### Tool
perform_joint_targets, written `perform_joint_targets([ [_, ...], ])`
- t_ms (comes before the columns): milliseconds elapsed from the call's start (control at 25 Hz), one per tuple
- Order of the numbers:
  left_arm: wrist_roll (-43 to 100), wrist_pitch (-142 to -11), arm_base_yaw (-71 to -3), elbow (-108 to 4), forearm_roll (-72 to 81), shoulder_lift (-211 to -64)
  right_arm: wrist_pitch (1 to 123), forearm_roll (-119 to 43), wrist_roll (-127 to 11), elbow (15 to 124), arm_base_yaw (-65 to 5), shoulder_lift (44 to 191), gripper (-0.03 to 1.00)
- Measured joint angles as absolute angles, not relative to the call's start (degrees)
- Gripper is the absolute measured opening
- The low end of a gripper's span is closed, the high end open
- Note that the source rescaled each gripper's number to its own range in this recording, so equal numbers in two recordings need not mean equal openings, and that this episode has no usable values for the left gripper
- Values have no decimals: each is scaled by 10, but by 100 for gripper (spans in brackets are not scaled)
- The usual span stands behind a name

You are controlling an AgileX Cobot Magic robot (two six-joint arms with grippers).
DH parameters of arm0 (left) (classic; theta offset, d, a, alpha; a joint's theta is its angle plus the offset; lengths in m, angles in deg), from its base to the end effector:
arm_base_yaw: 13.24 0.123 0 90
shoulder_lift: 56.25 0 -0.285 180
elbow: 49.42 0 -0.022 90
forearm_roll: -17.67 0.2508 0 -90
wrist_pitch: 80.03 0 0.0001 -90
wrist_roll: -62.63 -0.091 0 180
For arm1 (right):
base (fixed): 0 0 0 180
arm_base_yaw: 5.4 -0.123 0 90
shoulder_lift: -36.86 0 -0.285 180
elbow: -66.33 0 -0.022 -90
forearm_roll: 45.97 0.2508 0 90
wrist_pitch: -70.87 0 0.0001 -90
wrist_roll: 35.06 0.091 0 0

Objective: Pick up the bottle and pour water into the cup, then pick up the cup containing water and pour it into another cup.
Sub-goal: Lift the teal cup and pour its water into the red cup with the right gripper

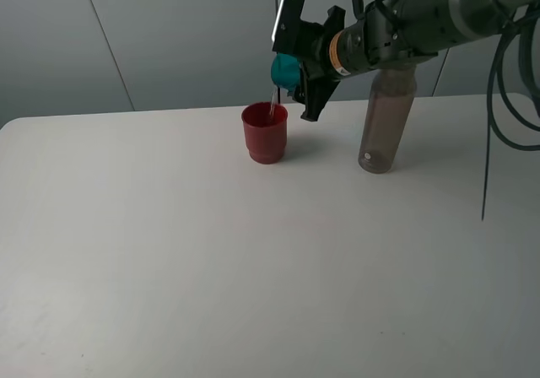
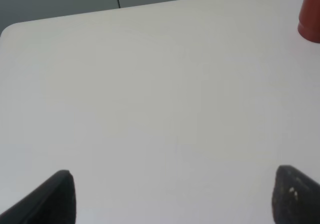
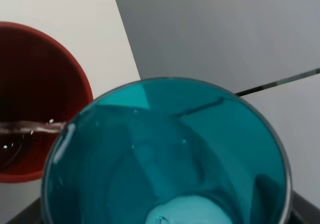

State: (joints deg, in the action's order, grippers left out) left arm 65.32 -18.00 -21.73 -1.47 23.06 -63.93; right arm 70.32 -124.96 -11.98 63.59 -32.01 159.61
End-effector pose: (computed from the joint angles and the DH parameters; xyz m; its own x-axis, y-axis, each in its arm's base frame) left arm -0.0063 0.0086 0.2788 -0.4577 0.0656 -0.8867 0.0731 0.9967 0.0360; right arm 0.3984 0.1985 0.1820 0.0736 -0.8894 -0.4512 -0.6782 0.2871 -0.6765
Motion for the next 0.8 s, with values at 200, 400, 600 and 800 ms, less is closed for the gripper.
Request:
perform_joint_targets([
  [200,653,-180,-217,-15,231,-639,685,-1263,-130,641,-327,1596,20],
  [400,653,-180,-217,-15,231,-639,679,-1275,-133,659,-335,1596,20],
  [600,653,-180,-217,-15,231,-639,670,-1285,-133,666,-339,1596,20],
  [800,653,-180,-217,-15,231,-639,651,-1316,-133,670,-339,1596,19],
])
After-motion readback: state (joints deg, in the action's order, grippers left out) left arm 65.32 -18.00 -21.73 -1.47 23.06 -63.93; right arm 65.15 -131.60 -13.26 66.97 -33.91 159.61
